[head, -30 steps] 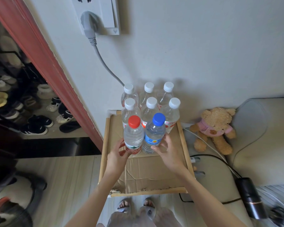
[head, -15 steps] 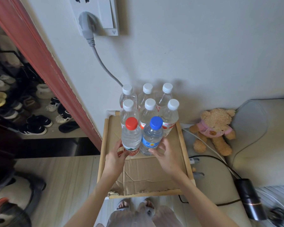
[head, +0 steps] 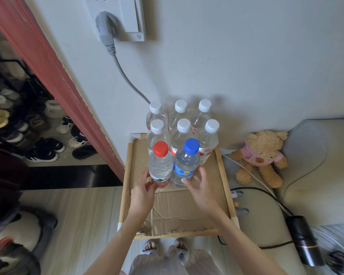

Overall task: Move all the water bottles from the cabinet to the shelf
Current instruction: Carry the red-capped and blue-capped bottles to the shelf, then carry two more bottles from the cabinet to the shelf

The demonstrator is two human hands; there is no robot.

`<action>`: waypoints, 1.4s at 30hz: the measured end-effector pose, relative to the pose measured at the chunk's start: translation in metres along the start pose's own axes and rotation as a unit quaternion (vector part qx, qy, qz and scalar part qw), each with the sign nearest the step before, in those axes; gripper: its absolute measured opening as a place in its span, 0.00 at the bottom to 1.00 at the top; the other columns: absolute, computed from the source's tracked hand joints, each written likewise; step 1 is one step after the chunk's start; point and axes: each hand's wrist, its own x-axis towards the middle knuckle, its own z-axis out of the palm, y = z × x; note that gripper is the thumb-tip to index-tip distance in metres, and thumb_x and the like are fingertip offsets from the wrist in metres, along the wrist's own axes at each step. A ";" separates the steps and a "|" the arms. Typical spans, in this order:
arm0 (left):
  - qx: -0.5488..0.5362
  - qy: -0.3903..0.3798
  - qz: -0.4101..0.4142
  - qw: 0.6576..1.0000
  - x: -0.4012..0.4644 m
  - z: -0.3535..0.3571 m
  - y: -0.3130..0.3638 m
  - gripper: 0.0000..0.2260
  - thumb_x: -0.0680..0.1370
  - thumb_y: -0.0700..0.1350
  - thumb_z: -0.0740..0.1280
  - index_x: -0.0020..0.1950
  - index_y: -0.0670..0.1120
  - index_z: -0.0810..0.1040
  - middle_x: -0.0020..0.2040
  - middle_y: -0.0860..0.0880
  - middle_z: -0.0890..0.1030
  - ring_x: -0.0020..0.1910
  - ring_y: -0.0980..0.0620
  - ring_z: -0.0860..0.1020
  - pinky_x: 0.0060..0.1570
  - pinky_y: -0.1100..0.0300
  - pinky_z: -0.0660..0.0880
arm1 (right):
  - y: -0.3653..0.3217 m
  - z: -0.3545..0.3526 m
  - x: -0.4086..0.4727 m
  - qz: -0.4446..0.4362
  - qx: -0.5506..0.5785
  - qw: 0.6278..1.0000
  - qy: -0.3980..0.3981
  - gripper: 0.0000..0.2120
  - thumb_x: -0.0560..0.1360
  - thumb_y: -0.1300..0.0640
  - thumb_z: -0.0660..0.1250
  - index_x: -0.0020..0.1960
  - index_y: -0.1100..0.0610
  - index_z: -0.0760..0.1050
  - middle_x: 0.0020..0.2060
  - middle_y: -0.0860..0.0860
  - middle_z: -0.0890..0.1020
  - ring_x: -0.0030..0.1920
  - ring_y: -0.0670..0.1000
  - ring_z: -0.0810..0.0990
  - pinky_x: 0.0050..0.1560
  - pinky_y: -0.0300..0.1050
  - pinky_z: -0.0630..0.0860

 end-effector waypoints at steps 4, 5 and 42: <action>-0.039 0.014 -0.012 0.999 -0.004 0.001 0.000 0.19 0.75 0.40 0.66 0.64 0.46 0.67 0.54 0.56 0.74 0.55 0.53 0.76 0.53 0.64 0.71 | 0.000 0.000 -0.002 0.012 0.032 0.999 0.010 0.20 0.70 0.60 0.70 0.59 0.52 0.67 0.58 0.46 0.74 0.62 0.45 0.71 0.47 0.23 0.70; -0.045 0.014 -0.014 0.999 -0.005 0.000 0.000 0.19 0.74 0.41 0.66 0.64 0.45 0.67 0.55 0.54 0.73 0.56 0.51 0.75 0.54 0.61 0.70 | 0.000 0.000 -0.002 0.011 0.038 0.999 0.011 0.20 0.70 0.61 0.70 0.58 0.52 0.68 0.58 0.46 0.75 0.62 0.46 0.71 0.47 0.22 0.69; 0.465 0.195 -0.141 0.852 -0.353 -0.029 -0.100 0.30 0.70 0.61 0.59 0.69 0.51 0.63 0.65 0.44 0.73 0.65 0.40 0.69 0.59 0.41 0.69 | 0.033 0.067 -0.193 -0.516 -0.447 0.579 -0.445 0.37 0.70 0.35 0.47 0.73 0.53 0.52 0.74 0.54 0.56 0.73 0.57 0.55 0.71 0.56 0.46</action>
